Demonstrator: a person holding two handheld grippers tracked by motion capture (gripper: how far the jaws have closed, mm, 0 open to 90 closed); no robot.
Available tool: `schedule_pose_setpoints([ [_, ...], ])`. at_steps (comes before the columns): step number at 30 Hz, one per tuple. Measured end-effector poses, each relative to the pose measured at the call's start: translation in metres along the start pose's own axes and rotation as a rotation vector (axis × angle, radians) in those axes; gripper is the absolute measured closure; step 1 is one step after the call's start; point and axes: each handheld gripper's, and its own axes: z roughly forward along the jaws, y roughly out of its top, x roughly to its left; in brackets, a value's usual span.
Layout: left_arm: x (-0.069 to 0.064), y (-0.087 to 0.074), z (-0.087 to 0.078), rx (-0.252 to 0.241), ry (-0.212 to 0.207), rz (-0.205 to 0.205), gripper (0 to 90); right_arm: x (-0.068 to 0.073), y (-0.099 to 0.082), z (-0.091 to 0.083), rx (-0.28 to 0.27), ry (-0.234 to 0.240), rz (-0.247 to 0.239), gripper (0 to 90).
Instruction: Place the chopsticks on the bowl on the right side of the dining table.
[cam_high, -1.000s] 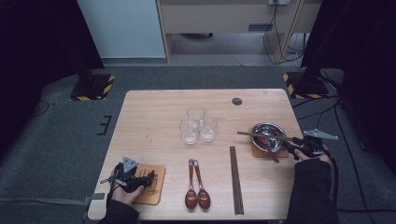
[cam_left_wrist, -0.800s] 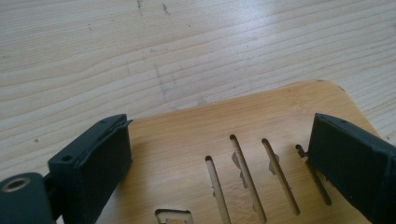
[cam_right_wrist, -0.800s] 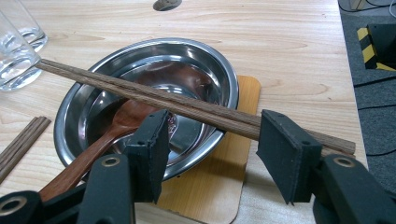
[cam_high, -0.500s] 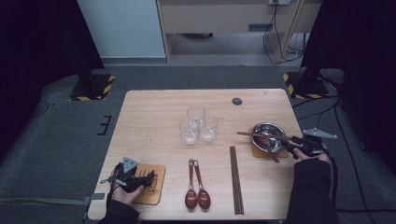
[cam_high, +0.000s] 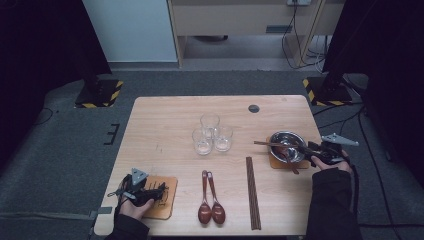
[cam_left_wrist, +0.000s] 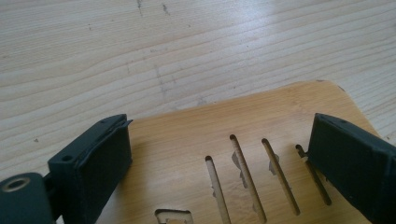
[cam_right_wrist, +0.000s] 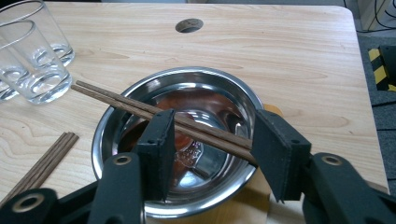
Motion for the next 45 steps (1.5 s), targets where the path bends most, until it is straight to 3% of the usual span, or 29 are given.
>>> schedule_pose_setpoints([
  [20,0.000,0.000,0.000,0.000,0.000,-0.001,5.1,0.008,0.014,0.017,-0.002,0.008,-0.032,52.4],
  [45,0.000,0.000,0.000,-0.001,0.001,-0.001,5.1,0.011,0.022,0.044,0.045,0.006,-0.072,55.8],
])
